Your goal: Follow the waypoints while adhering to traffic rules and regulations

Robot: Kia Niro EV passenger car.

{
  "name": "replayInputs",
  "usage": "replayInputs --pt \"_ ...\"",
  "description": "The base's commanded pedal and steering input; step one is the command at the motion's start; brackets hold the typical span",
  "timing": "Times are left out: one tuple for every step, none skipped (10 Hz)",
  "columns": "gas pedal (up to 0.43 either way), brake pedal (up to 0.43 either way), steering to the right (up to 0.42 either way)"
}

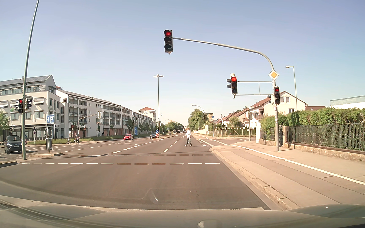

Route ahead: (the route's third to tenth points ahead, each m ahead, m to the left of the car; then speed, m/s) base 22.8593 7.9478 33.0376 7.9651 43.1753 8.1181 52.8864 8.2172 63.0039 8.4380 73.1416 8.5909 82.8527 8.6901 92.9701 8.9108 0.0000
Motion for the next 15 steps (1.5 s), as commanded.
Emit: replayInputs --pt "0.0 0.293 0.007" --pt "0.0 0.293 0.007" --pt "0.0 0.293 0.006" --pt "0.0 0.293 0.007" --pt "0.0 0.293 0.006" --pt "0.0 0.293 0.007" --pt "0.0 0.293 0.007" --pt "0.0 0.293 0.007" --pt "0.0 0.293 0.006" --pt "0.0 0.293 0.006" --pt "0.0 0.293 0.007" --pt "0.0 0.293 0.006" --pt "0.0 0.293 0.007" --pt "0.0 0.293 0.006" --pt "0.0 0.293 0.007"
